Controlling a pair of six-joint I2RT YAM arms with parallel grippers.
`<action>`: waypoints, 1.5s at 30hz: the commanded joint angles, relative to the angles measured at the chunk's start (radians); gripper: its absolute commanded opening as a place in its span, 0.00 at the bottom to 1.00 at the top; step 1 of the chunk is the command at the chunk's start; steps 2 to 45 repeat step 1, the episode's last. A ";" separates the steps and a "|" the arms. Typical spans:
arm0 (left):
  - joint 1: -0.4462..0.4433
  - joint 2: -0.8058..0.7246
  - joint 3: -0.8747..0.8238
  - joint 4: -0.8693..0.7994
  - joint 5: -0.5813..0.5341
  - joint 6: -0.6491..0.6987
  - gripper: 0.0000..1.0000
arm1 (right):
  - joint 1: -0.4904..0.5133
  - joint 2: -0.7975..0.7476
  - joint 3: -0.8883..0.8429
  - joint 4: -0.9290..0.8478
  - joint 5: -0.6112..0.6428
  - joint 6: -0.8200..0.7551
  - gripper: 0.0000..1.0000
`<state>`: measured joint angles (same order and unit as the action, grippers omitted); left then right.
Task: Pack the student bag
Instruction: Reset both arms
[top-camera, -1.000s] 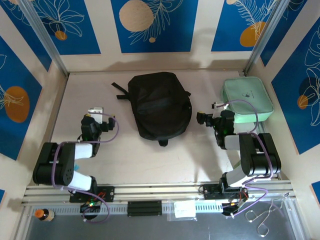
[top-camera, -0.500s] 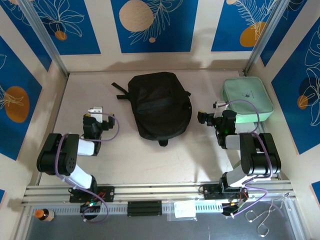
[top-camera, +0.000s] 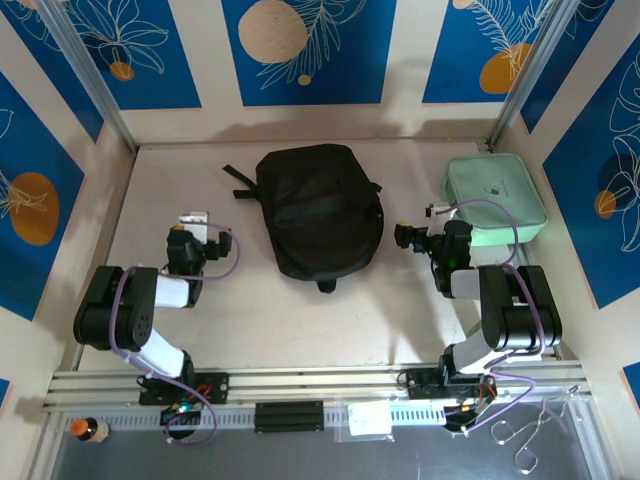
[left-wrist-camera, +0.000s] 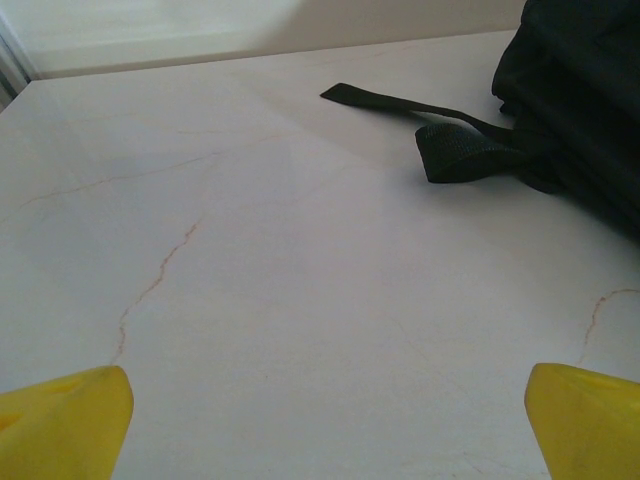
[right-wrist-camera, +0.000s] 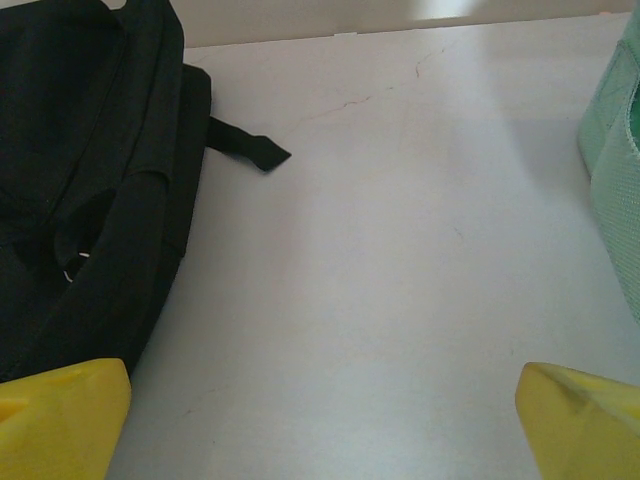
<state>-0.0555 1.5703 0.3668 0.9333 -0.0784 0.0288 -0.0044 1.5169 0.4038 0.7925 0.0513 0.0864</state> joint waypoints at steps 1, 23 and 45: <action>-0.006 -0.003 0.013 -0.002 0.026 0.011 1.00 | -0.006 0.009 0.021 0.002 -0.013 0.009 0.99; -0.006 -0.003 0.013 -0.002 0.026 0.011 1.00 | -0.006 0.009 0.021 0.002 -0.013 0.009 0.99; -0.006 -0.003 0.013 -0.002 0.026 0.011 1.00 | -0.006 0.009 0.021 0.002 -0.013 0.009 0.99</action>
